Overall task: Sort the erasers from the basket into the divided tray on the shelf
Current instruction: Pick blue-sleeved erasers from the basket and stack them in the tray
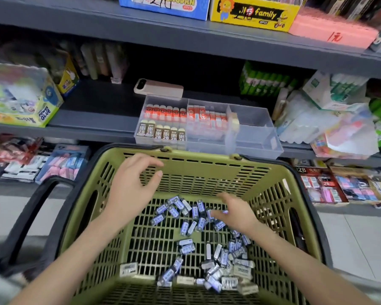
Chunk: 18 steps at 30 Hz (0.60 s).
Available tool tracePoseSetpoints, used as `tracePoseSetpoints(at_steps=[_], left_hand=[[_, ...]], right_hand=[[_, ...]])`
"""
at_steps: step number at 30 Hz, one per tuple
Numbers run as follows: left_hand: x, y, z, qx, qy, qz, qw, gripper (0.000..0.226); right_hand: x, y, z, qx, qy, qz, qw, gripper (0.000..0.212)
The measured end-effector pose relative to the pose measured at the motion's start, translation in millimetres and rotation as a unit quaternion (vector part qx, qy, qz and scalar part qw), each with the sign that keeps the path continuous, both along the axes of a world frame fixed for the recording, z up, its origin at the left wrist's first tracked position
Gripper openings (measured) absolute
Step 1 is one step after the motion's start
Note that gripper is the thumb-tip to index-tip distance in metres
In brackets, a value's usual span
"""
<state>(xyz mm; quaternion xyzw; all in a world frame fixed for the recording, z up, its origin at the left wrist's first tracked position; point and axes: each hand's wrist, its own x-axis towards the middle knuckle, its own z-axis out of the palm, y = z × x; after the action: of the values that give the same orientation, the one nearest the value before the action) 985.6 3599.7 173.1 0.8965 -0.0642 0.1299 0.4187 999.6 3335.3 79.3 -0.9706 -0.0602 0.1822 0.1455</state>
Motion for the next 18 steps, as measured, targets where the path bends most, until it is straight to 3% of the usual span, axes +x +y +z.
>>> tracePoseSetpoints(at_steps=[2,5,10,18], left_hand=[[-8,1,-8,-0.010,0.026,-0.010,1.000,0.019],[-17,3,-17,-0.024,0.050,-0.023,0.998,0.020],[-21,5,-27,-0.030,0.080,-0.025,0.996,0.023],[-14,-6,-35,-0.078,0.142,-0.050,0.986,0.017]], right_hand=[[-4,2,-25,-0.063,0.052,0.013,0.997,0.074],[-5,10,-53,-0.146,0.038,0.102,0.983,0.088],[0,14,-76,-0.203,-0.024,0.273,0.940,0.066],[-10,5,-94,-0.117,-0.074,0.294,0.946,0.037]])
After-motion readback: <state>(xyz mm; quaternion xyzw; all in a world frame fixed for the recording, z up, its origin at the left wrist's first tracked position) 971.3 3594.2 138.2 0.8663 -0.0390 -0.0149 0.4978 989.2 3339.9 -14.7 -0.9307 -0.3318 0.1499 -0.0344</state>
